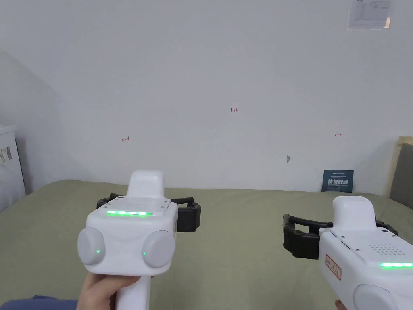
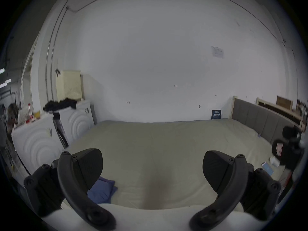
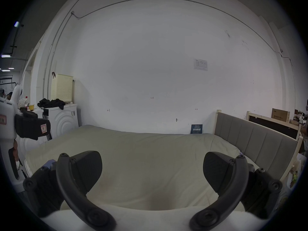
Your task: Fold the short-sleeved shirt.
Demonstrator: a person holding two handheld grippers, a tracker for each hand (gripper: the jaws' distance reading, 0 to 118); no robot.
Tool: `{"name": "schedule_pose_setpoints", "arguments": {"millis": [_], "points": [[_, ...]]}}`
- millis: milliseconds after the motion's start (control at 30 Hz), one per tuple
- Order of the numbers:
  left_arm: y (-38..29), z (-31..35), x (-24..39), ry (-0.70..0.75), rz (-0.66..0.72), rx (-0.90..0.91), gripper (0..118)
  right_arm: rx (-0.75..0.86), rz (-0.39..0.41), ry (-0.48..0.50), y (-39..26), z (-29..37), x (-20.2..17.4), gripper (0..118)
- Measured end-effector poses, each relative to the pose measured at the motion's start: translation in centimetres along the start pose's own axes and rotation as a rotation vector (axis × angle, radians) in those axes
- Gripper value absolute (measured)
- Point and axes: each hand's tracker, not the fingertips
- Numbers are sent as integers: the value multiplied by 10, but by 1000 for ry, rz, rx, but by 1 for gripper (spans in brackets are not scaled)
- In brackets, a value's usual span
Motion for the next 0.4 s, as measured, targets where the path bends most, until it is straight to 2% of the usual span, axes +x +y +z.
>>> {"name": "schedule_pose_setpoints", "arguments": {"millis": [133, 267, 400], "points": [[-5, 2, 1, -44, -10, 21, 118, -2, -3, 2, -1, -2, 1, 118], [-13, 2, 8, 47, -121, 83, 118, -3, -4, -2, 0, -2, 4, 118], [-13, 5, 0, -4, -89, 90, 118, -2, 2, -3, 1, -2, 8, 118]]}}
